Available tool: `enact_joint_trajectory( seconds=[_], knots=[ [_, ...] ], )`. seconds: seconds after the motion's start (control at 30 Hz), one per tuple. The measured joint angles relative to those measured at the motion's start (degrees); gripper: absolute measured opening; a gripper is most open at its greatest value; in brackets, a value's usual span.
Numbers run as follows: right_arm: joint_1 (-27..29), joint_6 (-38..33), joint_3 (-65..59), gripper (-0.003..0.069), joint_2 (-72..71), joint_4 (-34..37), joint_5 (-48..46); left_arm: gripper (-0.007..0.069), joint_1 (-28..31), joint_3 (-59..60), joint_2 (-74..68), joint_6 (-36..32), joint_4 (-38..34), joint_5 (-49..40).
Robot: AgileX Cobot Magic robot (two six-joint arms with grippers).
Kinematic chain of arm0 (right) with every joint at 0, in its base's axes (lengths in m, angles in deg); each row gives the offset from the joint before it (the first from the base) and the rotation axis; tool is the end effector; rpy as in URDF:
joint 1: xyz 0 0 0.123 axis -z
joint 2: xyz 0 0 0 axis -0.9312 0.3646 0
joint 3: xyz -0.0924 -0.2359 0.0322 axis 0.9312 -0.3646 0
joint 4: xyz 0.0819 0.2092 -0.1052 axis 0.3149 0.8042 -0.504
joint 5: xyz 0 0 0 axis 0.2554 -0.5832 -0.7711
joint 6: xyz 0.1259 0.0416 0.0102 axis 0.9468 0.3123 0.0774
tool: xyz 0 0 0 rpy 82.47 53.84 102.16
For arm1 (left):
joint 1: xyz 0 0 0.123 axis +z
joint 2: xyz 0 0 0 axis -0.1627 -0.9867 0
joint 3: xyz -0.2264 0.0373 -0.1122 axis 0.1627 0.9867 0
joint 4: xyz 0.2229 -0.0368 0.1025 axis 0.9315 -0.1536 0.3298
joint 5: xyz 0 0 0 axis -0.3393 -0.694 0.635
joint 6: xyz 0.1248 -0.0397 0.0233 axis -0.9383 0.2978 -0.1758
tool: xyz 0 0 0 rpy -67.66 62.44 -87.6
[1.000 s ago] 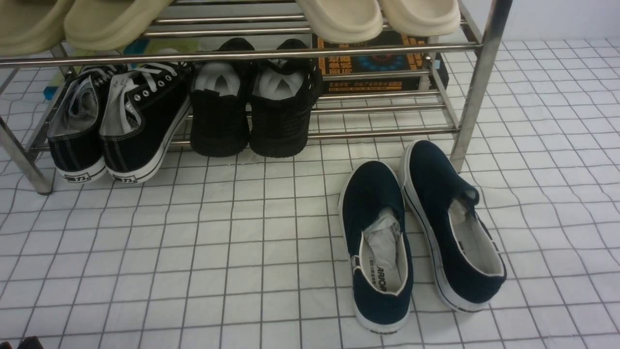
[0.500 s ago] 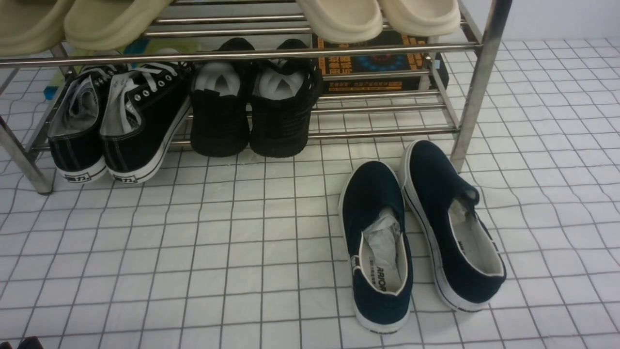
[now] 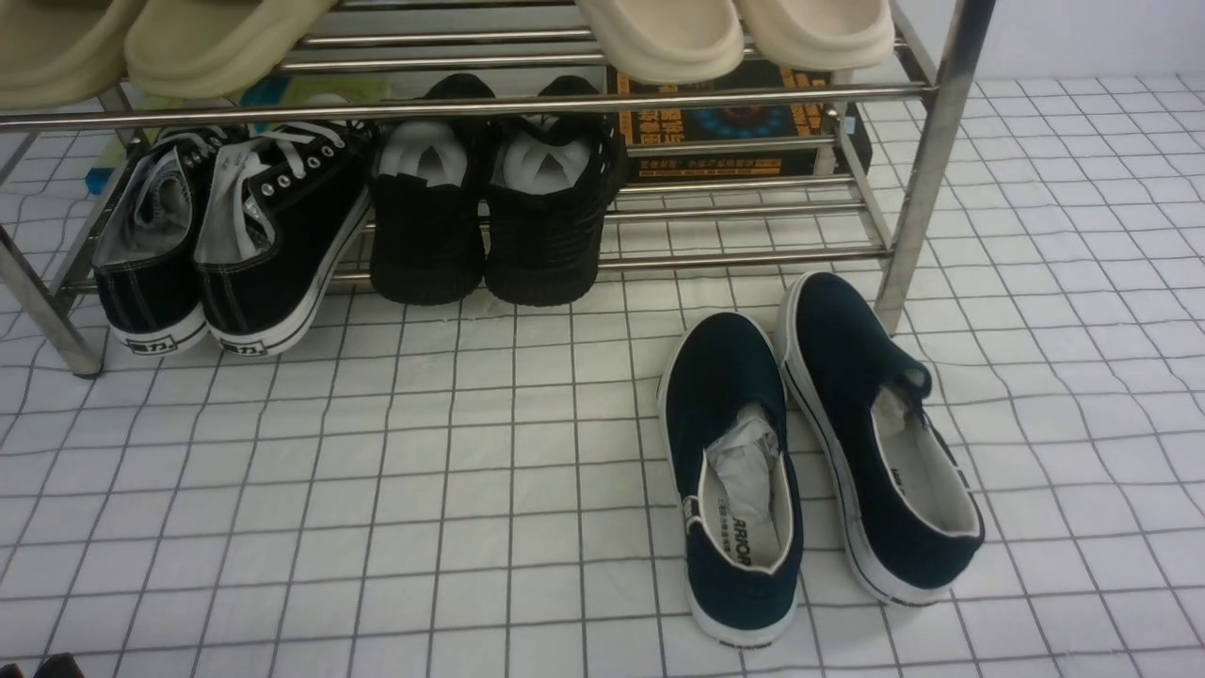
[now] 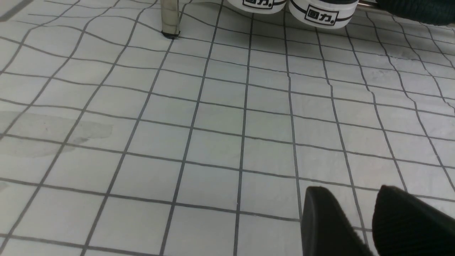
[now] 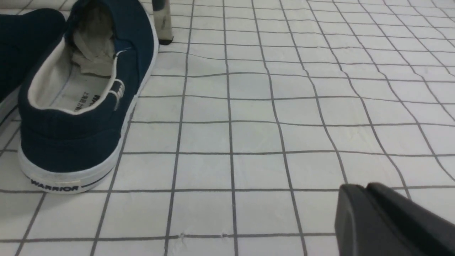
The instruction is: Take the shoes off the shelf with your hand from the white checkered tablecloth.
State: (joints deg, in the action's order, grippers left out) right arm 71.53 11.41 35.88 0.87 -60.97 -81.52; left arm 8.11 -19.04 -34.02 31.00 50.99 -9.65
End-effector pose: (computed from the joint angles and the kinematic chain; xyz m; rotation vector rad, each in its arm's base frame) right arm 0.1183 -0.0040 0.1618 0.0171 1.8754 -0.0360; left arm 0.1187 0.0048 0.1595 -0.1568 1.8655 -0.0648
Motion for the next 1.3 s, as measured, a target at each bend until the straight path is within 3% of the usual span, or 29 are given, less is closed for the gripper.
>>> enact_joint_trajectory(
  seconds=[0.23,1.3],
  knots=[
    [3.3,0.0,0.0,0.0057,0.0,0.6,0.0,0.0239,0.0,0.0,0.0,0.0,0.0,0.0],
    [3.3,0.0,0.0,0.009,0.0,0.9,0.0,0.0239,0.0,0.0,0.0,0.0,0.0,0.0]
  ],
)
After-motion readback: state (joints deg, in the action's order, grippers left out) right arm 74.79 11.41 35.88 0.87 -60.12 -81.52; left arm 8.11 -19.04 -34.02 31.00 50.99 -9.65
